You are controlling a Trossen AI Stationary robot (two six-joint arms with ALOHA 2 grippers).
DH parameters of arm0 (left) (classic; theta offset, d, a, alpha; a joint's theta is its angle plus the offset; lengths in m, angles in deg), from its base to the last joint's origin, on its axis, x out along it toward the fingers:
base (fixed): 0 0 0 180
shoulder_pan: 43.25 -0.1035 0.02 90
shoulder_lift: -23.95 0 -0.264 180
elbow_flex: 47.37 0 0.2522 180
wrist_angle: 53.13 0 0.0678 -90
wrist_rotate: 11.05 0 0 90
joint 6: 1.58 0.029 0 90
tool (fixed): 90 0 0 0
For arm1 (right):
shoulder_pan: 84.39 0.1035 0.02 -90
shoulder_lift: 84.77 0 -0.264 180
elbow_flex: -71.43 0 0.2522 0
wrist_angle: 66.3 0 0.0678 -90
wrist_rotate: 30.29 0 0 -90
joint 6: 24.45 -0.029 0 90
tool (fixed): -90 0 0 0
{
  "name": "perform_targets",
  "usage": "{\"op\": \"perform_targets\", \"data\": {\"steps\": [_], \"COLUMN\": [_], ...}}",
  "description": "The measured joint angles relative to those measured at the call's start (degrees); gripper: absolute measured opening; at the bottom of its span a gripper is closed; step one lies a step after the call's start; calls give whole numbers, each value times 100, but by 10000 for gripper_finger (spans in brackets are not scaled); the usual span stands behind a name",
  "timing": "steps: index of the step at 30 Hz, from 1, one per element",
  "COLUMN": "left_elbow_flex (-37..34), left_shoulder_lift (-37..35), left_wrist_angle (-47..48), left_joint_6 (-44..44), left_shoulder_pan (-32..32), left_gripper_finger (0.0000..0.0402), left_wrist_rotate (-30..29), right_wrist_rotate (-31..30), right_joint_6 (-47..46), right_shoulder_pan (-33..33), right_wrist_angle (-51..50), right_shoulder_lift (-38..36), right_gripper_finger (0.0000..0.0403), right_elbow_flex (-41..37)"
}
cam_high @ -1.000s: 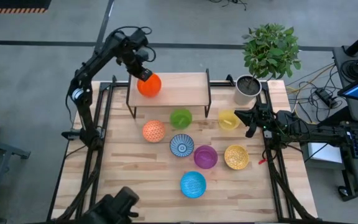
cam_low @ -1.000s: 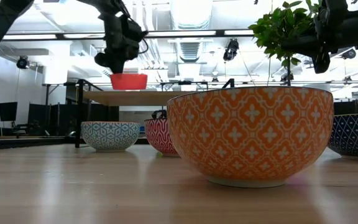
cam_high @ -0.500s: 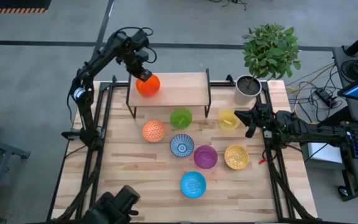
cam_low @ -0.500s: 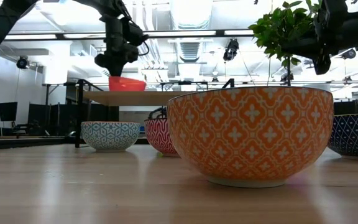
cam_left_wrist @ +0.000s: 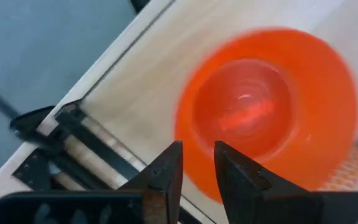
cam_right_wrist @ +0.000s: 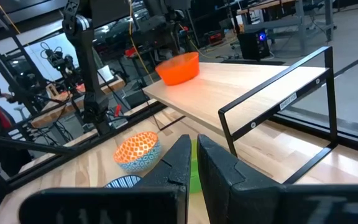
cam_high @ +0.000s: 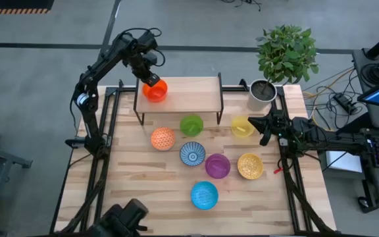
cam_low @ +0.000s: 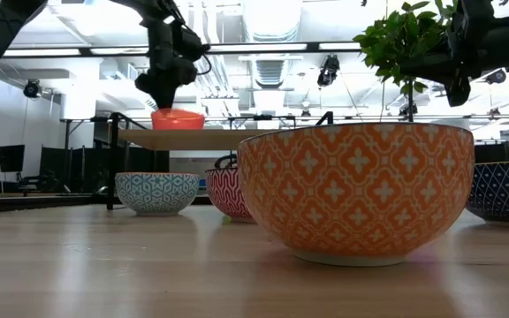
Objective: Place and stack bowls onto a shelf
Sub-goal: Stack the transparent violet bowl on top of the transparent orange bowl on the shelf
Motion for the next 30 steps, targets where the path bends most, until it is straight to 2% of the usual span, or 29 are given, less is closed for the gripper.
{"op": "perform_targets", "data": {"steps": [6,10,14,17,21,26,30], "left_elbow_flex": [-13,-139,-695,-1449,-2836,-4700,-5939], "left_shoulder_lift": [-253,-632,-1177,-1730,-2606,-3702,-4459], "left_wrist_angle": [-335,-922,-1663,-2383,-3636,-5462,-6844], "left_joint_6": [349,565,593,686,672,284,99], "left_shoulder_pan": [473,1062,1687,2133,2604,2987,3234], "left_gripper_finger": [64,53,44,42,42,42,42], "left_wrist_rotate": [667,734,736,735,742,725,730], "right_wrist_rotate": [0,2,0,0,0,0,0], "right_joint_6": [-138,-326,-567,-608,-608,-574,-573], "right_shoulder_pan": [0,2,59,185,366,528,529], "right_wrist_angle": [2,20,225,695,1250,2053,2191], "right_shoulder_lift": [2,61,230,439,800,1324,1684], "right_gripper_finger": [18,18,18,18,18,18,18], "right_elbow_flex": [0,-14,-166,-311,-358,-358,-154]}}
